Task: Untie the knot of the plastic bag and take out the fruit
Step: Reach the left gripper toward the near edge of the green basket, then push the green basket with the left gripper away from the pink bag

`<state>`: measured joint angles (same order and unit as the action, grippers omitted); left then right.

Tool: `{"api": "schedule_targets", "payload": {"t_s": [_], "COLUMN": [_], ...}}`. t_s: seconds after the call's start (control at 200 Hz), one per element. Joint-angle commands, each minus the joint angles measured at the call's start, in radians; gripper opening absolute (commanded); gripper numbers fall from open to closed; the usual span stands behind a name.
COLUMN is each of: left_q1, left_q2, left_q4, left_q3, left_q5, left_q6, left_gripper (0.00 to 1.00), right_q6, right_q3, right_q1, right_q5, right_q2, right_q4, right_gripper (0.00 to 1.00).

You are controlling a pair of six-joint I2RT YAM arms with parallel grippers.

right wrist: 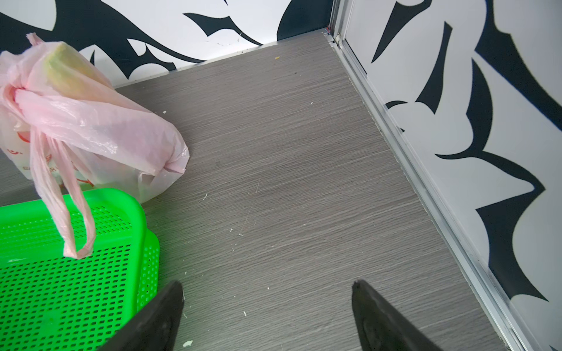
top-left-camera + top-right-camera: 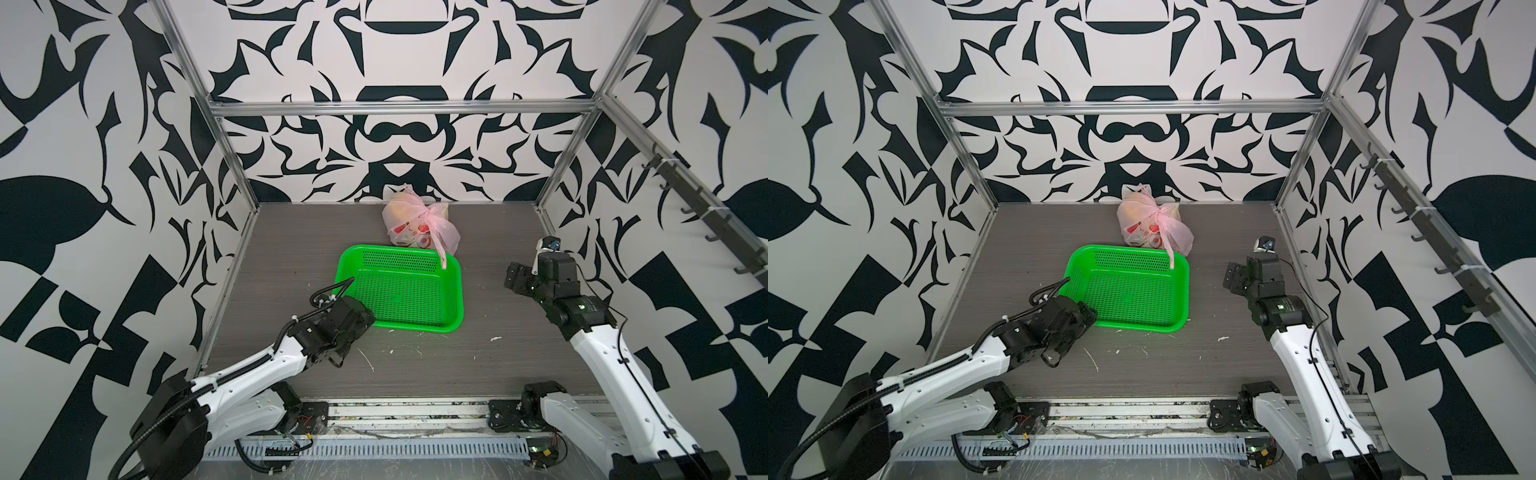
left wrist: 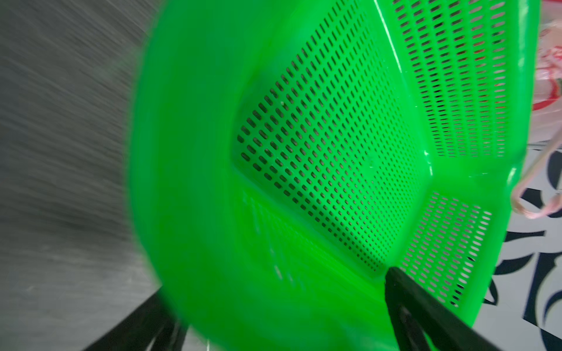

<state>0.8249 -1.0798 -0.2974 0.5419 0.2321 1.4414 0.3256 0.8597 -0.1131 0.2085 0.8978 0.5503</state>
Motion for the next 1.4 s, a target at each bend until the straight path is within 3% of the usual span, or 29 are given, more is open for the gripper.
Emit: {"api": "schedule_targets", "payload": {"t_s": [0.0, 0.445, 0.955, 1.395], "left_q1": [0.006, 0.017, 0.017, -0.007], "left_q2": [-0.061, -0.245, -0.152, -0.187], "left_q4": [0.084, 0.182, 0.090, 0.062], "left_q3": [0.048, 0.087, 0.052, 0.121], "left_q5": [0.020, -0.034, -0.035, -0.021], "left_q6": [0.019, 0.030, -0.011, -0.178], "left_gripper": [0.96, 0.65, 0.34, 0.11], "right_q6": [-0.023, -0.042, -0.024, -0.020], "right_q3": [0.033, 0.016, -0.005, -0.019], "right_q1": [-0.003, -0.003, -0.003, -0.003], "right_q5": [-0.005, 0.016, -0.002, -0.006], "right_q2": [-0.003, -0.019, -0.018, -0.046], "right_q4": [-0.013, -0.018, -0.038, -0.013], "right_gripper": [0.89, 0.88, 0.82, 0.76]}}
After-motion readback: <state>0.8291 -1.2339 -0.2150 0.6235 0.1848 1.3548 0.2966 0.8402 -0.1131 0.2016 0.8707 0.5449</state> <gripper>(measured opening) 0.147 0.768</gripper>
